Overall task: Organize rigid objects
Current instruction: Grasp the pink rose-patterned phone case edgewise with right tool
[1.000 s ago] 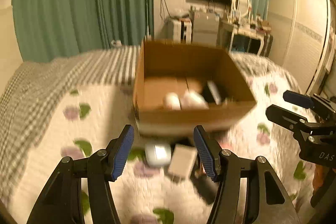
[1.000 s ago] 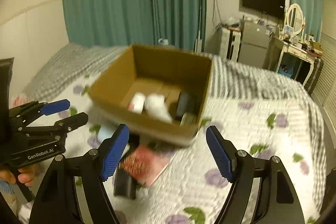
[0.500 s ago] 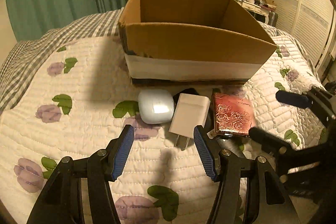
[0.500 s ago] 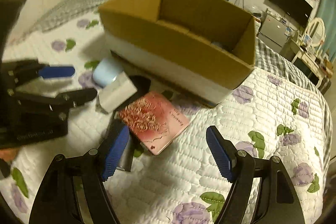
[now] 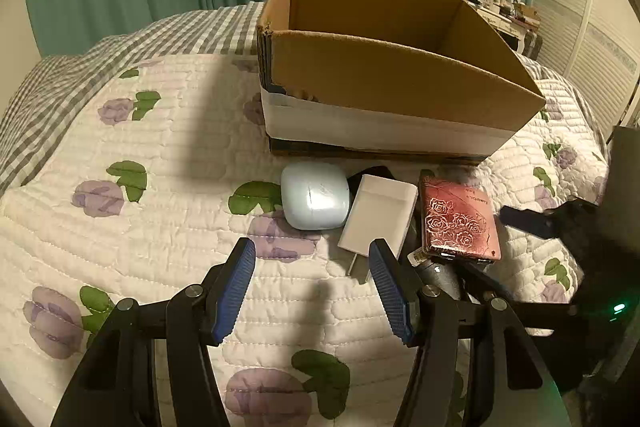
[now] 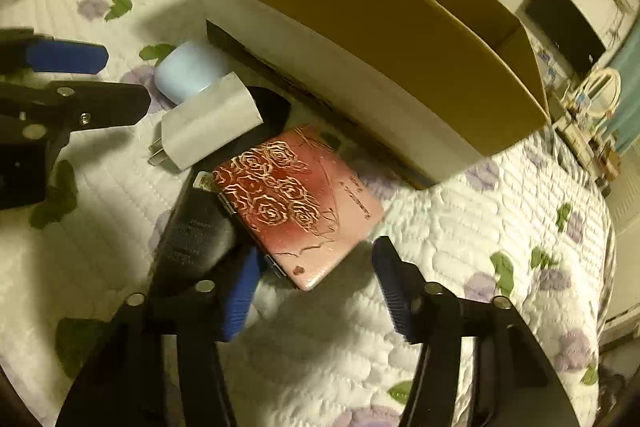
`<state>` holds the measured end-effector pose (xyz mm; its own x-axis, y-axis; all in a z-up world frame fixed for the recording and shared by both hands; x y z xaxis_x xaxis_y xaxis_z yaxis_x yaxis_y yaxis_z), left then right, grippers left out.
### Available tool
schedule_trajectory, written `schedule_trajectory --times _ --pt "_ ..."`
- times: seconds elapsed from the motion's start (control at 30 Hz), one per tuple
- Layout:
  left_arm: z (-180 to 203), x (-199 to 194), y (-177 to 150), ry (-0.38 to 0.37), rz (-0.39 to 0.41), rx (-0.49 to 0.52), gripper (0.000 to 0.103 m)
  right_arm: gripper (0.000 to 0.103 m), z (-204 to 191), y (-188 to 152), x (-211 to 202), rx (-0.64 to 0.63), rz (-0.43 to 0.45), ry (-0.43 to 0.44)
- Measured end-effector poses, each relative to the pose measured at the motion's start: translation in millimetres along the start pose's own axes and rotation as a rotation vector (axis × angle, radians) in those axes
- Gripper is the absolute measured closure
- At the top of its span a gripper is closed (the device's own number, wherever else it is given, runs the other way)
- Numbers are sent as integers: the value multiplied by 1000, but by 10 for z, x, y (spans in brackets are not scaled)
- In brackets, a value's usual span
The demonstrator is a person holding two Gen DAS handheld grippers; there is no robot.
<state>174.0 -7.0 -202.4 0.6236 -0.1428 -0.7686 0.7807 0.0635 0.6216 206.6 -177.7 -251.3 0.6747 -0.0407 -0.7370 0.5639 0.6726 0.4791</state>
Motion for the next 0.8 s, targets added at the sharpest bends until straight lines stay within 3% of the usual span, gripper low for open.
schedule_trajectory --times 0.2,0.37,0.53,0.6,0.8 --pt "1 17 -23 -19 -13 -16 41 55 -76 165 -13 -56 92 -53" --pt "5 29 -39 -26 -16 -20 41 76 -52 278 -95 -31 150 -34" --pt "64 49 -34 -71 -23 -22 41 88 228 284 -295 141 152 59" --pt "131 74 -24 -127 -32 -26 41 92 356 274 -356 228 137 103" --pt "267 284 -7 -166 -78 -14 43 93 483 241 -326 317 82 154"
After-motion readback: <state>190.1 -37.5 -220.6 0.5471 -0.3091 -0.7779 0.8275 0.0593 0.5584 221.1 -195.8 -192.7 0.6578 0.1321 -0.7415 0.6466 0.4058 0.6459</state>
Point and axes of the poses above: each gripper's, at about its wrist camera, not at the fingertips, and x roughly the way its jaws point, z to its right, y to its top, the point moved 8 cm from there along x, roughly the way its jaws point, and after that the axes turned 10 degrees about -y, right-handed, at the moved point
